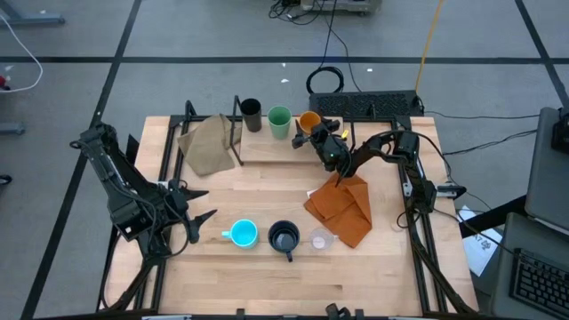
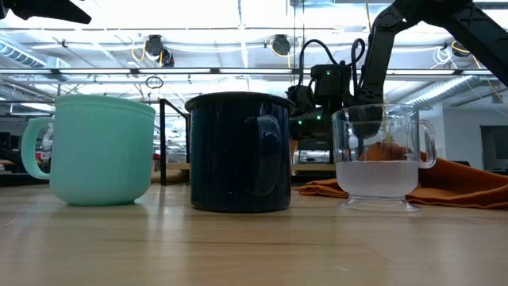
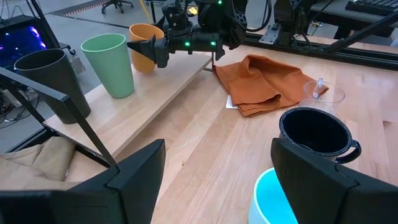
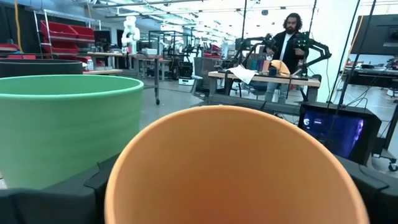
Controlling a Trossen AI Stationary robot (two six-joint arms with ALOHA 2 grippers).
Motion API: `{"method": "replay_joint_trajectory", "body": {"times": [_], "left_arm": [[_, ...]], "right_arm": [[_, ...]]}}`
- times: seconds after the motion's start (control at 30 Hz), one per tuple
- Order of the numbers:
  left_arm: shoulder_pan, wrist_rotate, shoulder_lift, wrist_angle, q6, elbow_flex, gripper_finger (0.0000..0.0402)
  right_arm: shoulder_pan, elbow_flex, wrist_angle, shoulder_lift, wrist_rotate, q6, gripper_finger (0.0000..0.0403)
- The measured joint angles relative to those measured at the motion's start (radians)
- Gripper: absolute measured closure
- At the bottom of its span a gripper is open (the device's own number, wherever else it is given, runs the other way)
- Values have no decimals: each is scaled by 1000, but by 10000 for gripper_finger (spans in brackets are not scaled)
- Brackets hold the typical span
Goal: Stack small to large cups/mugs on shelf
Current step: Put the orange cup on the shelf
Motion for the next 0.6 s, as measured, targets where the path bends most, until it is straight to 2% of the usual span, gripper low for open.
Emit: {"method": "replay_joint_trajectory", "body": {"times": [0.6], "left_arm": [[0, 0, 0, -1, -4, 0, 110]], "right_arm": [[7, 0, -92, -22, 27, 3, 44]]}}
